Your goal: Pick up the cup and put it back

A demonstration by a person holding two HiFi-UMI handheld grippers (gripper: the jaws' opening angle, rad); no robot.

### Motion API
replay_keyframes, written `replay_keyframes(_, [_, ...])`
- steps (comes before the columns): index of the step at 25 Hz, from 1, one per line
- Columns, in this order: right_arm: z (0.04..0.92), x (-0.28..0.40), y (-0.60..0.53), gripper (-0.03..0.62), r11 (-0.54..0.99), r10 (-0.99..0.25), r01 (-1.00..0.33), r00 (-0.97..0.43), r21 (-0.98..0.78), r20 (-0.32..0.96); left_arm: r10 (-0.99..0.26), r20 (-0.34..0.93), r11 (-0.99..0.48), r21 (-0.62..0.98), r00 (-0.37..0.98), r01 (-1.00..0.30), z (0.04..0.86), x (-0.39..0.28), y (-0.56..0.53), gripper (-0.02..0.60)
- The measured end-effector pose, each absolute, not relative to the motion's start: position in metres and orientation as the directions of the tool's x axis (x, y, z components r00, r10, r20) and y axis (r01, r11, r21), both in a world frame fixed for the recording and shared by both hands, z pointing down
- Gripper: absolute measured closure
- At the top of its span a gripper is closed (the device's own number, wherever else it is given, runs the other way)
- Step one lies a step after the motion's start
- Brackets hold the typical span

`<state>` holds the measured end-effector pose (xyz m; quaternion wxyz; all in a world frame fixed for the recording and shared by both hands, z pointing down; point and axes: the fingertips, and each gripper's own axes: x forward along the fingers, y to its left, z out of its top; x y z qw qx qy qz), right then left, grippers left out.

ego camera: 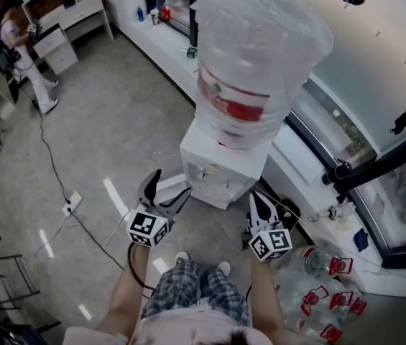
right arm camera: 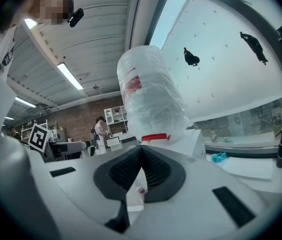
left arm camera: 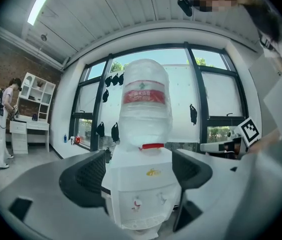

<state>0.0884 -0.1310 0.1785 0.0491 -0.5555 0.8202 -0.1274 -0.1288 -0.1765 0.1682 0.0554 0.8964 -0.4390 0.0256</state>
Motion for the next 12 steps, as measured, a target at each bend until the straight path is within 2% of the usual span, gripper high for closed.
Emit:
replay_keyframes(5, [0.235, 0.089, -0.128, 0.577, 0.372, -0.913, -0.888, -0.402, -0.270, 0.065, -0.779, 0.100, -0.617, 0.057, 0.619, -0.785, 0.224, -0.119, -0.172, 0.179])
replay_keyframes(12, [0.368, 0.088, -0.131, 0.577, 0.381, -0.900, -0.888, -0.420, -0.259, 0.117, -0.749, 0.147, -0.646, 0.056, 0.646, -0.761, 0.355, -0.103, -0.179, 0.179])
